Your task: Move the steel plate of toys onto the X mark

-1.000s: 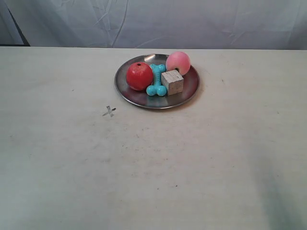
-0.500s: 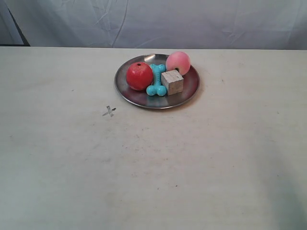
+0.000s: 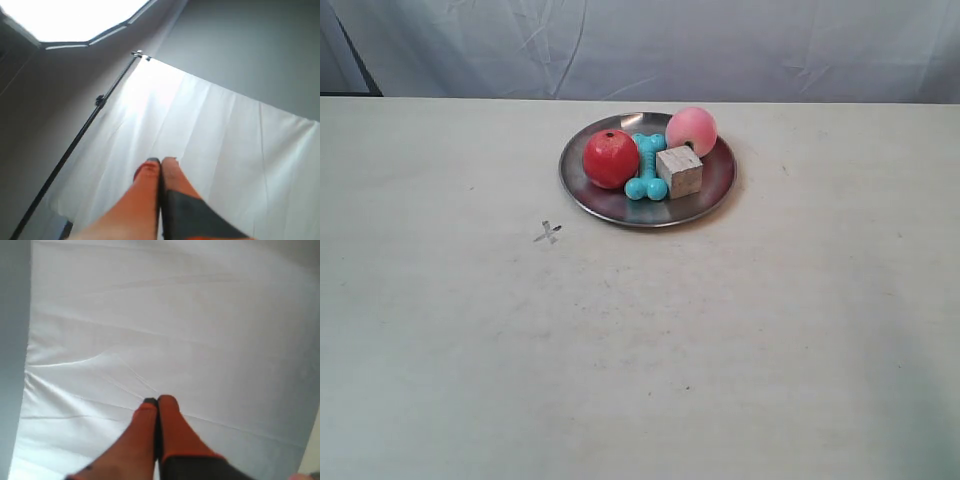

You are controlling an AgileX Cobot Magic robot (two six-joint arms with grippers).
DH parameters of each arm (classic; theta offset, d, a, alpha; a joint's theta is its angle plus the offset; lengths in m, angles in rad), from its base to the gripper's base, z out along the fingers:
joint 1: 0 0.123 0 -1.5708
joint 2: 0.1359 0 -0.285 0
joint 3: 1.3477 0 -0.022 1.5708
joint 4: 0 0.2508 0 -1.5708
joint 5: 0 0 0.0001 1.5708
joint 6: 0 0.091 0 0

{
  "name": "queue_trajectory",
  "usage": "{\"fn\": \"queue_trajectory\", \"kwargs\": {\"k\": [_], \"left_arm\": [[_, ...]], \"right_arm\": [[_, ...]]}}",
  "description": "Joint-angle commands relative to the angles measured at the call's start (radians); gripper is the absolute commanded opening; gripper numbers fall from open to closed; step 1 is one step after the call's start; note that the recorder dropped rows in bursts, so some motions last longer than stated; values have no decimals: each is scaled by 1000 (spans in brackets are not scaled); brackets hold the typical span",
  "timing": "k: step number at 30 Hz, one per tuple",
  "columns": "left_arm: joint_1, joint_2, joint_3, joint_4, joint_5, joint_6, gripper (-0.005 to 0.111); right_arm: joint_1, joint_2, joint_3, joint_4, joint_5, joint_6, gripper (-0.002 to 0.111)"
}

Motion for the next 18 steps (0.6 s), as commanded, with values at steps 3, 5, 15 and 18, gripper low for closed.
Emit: {"fn": "queue_trajectory", "kwargs": {"k": [3, 5, 15, 18], "left_arm": [[-3, 452, -312, 328, 22, 20, 0], [-3, 624, -419, 333, 56, -16, 0], [-3, 1333, -880, 215, 772, -289, 0], [-3, 1511, -969, 44, 909, -264, 0]], "right_arm": [[-2, 150, -142, -569, 26, 12, 0], [-2, 273, -196, -623, 47, 9, 0], [-2, 1171, -776, -871, 523, -144, 0], [-2, 1426, -975, -629, 658, -419, 0]]}}
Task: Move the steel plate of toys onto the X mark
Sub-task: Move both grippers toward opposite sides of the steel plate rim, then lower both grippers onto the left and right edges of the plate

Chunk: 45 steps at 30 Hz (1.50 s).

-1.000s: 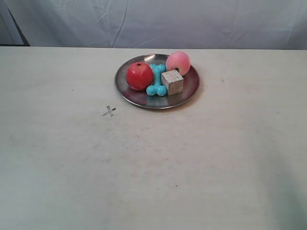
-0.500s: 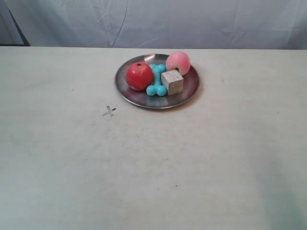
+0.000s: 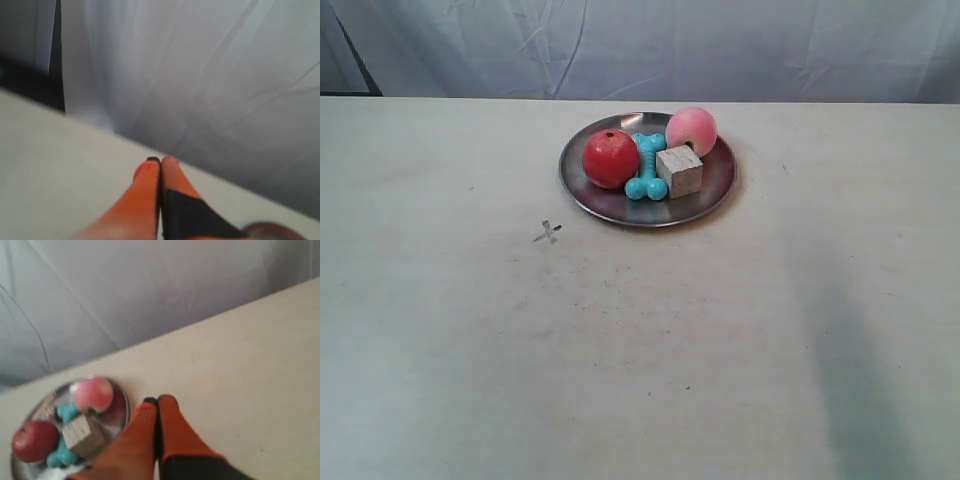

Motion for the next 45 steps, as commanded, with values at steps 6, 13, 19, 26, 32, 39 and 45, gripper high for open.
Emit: {"fn": "queue_trajectory", "kwargs": {"k": [6, 13, 19, 26, 32, 39, 45], "left_arm": [[-3, 446, -272, -872, 539, 649, 0], [-3, 653, -358, -1439, 798, 1050, 0], [-38, 765, -449, -1236, 827, 988, 3], [-82, 823, -464, -1109, 825, 964, 36], [-82, 832, -467, -962, 780, 873, 41], [-85, 844, -472, -957, 754, 857, 41], [-85, 879, -472, -1080, 732, 859, 41]], "right_arm": [[-2, 730, -542, 654, 452, -661, 0], [-2, 1011, -721, 687, 540, -648, 0], [0, 1153, -752, 745, 624, -648, 0], [0, 1201, -752, 799, 622, -648, 24], [0, 1204, -752, 822, 587, -648, 41], [8, 1204, -752, 818, 518, -648, 36], [44, 1204, -752, 816, 441, -648, 36]]}}
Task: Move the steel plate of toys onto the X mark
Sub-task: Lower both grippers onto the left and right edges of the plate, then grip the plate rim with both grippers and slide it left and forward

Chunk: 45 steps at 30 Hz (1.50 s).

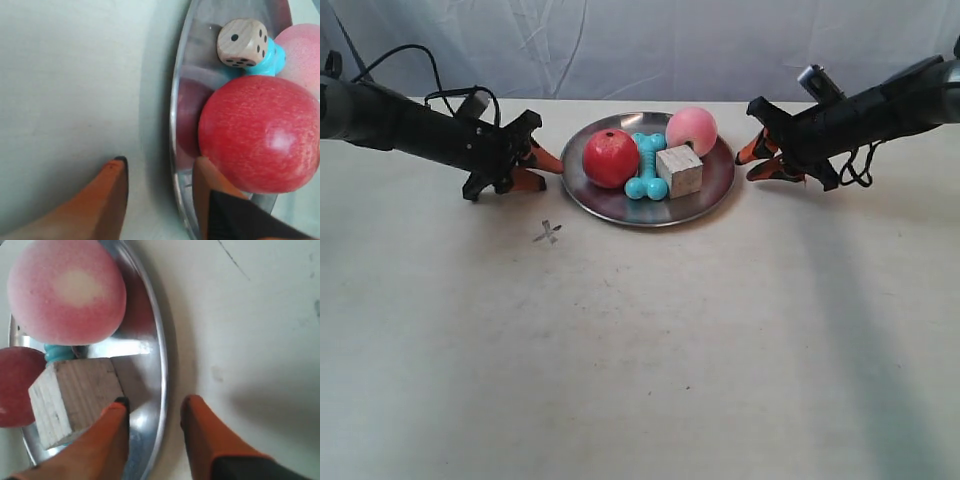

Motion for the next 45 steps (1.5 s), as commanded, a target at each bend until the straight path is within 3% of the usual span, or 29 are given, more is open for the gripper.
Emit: {"fn": "queue_trajectory", "kwargs": {"k": [1, 11, 16, 18, 19, 21, 27, 34, 45], "left_arm": [[-5, 13, -5, -42, -28, -2, 41], [-71, 13, -5, -46, -121, 25, 41], [-71, 13, -5, -38, -131, 25, 32], [-71, 13, -5, -31, -129, 25, 26], [-71, 13, -5, -31, -117, 25, 18], [-71, 13, -5, -31, -86, 25, 0], [-69, 9, -5, 35, 5, 23, 0], [-59, -37, -5, 210, 55, -106, 0], [35, -183, 17, 350, 205, -214, 0]], "right_arm": [[19, -2, -7, 0, -56, -7, 36], [46, 88, -7, 66, -48, -7, 36], [84, 120, -7, 99, -52, -7, 35], [89, 120, -7, 99, -40, -7, 17], [89, 120, -7, 96, -24, -7, -1], [89, 120, -7, 96, 7, -7, 0], [89, 113, -7, 93, 130, 8, 0], [108, 45, -7, 69, 203, 10, 0], [201, -35, -7, 48, 286, 89, 0]]}}
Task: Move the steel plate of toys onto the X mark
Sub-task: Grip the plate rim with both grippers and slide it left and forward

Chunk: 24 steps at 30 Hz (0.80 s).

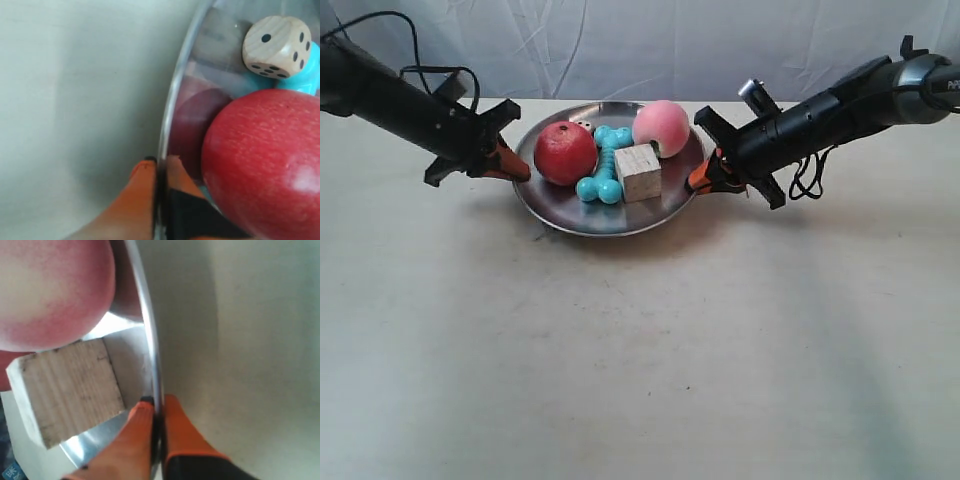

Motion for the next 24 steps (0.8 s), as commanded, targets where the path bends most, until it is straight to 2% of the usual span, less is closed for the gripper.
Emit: {"fn": "queue_trajectory", "kwargs": {"k": [1, 9, 13, 19, 24], "left_arm": [[19, -80, 33, 77, 106, -39, 0], [67, -199, 226, 211, 95, -79, 0], [67, -241, 350, 222, 41, -78, 0], [62, -252, 484, 212, -32, -18, 0], [62, -252, 522, 211, -65, 9, 0]], "right_arm": [[82, -28, -6, 27, 110, 4, 0], [226, -28, -6, -10, 131, 37, 0], [284, -28, -4, -84, 129, 78, 0], [306, -28, 21, -202, 66, 128, 0], [306, -28, 31, -241, 22, 128, 0]]}}
